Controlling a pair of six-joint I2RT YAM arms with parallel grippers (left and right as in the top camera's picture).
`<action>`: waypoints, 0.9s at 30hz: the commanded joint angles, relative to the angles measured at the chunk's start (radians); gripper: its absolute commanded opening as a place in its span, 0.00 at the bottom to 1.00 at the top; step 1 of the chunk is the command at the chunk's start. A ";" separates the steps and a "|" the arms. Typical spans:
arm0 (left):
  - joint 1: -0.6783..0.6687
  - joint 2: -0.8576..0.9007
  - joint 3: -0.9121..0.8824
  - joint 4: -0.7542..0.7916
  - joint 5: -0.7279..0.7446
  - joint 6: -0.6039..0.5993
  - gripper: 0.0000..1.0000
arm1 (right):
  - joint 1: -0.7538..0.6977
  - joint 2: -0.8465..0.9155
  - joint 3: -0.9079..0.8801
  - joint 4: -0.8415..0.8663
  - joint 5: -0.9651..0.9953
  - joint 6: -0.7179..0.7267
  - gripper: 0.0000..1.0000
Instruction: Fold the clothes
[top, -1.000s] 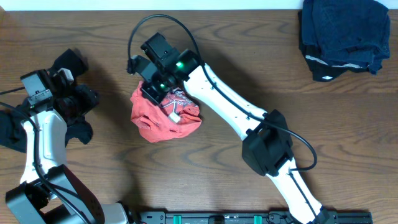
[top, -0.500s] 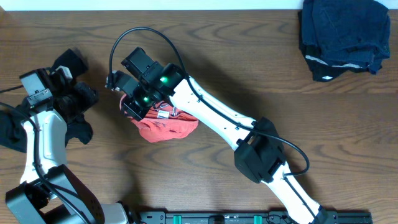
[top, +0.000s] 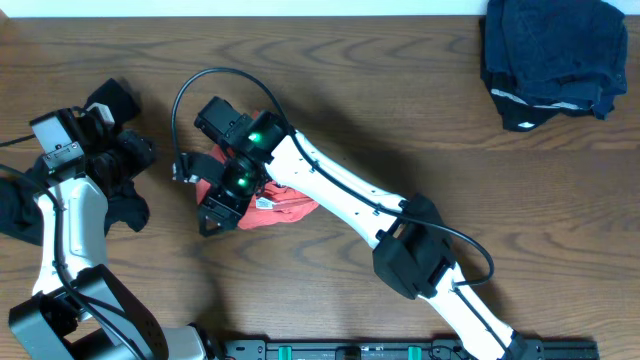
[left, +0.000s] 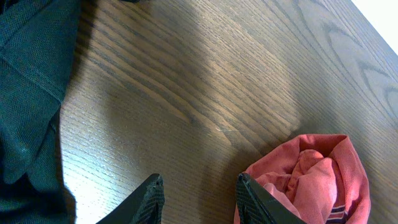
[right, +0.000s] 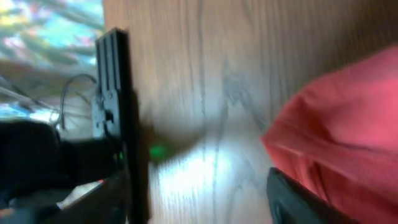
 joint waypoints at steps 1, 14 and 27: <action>-0.002 0.013 0.005 0.006 -0.005 0.013 0.40 | -0.036 -0.049 0.083 -0.046 0.109 -0.053 0.76; -0.002 0.013 0.005 0.008 -0.005 0.013 0.40 | -0.201 -0.089 0.003 -0.350 0.444 -0.061 0.69; -0.002 0.013 0.005 0.007 -0.006 0.013 0.40 | -0.164 -0.089 -0.211 -0.263 0.402 -0.363 0.60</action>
